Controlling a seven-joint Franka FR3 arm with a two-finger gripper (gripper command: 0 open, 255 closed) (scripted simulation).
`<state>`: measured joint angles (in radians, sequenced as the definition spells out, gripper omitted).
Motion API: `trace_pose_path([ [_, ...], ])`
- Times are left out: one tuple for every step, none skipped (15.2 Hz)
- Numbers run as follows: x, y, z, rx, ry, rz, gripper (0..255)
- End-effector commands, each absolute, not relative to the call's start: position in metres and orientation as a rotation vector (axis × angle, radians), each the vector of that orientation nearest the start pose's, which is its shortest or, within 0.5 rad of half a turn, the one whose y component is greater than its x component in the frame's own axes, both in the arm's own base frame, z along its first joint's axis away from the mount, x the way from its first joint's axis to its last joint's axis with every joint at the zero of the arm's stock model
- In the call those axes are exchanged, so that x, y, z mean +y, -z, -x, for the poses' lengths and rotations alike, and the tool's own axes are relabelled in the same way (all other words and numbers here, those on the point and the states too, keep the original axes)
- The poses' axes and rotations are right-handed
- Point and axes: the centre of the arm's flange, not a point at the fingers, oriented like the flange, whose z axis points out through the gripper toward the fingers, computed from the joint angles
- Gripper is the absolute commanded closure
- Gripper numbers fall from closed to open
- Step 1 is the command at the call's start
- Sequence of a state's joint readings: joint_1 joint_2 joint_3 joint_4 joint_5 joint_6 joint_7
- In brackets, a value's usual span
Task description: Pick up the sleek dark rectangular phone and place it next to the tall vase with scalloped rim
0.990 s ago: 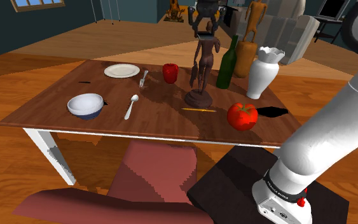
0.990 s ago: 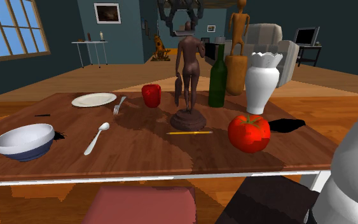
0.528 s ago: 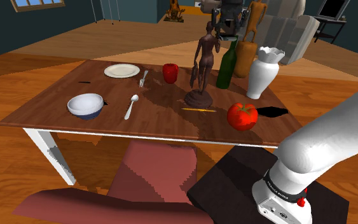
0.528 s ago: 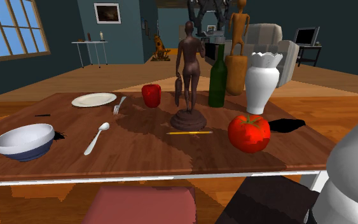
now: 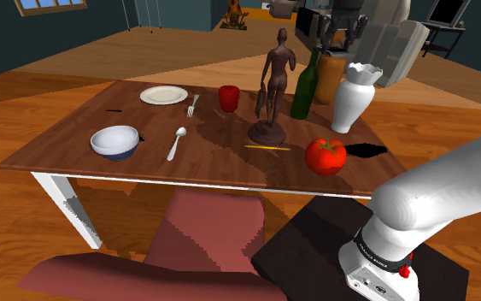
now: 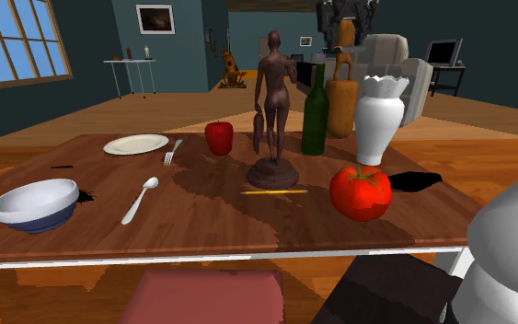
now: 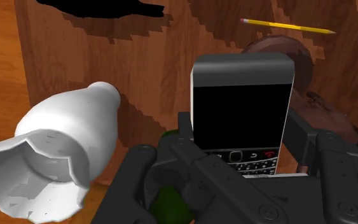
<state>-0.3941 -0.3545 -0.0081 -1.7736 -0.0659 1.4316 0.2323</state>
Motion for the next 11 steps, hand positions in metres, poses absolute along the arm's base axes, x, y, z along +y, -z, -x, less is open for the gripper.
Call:
trace_pose_path([
  [-0.198, -0.694, -0.371, 1.011, 0.012, 3.041, 255],
  [-0.208, -0.694, -0.364, 1.011, 0.012, 3.041, 255],
  [-0.219, -0.694, -0.356, 1.011, 0.012, 3.041, 255],
  [-0.229, -0.694, -0.348, 1.011, 0.012, 3.041, 255],
  [-0.24, -0.694, -0.34, 1.011, 0.012, 3.041, 255],
  [-0.251, -0.694, -0.332, 1.011, 0.012, 3.041, 255],
  [-0.261, -0.694, -0.325, 1.011, 0.012, 3.041, 255],
  [-0.272, -0.694, -0.317, 1.011, 0.012, 3.041, 255],
  [-0.283, -0.694, -0.309, 1.011, 0.012, 3.041, 255],
  [-0.293, -0.694, -0.301, 1.011, 0.012, 3.041, 255],
  [-0.304, -0.694, -0.293, 1.011, 0.012, 3.041, 255],
])
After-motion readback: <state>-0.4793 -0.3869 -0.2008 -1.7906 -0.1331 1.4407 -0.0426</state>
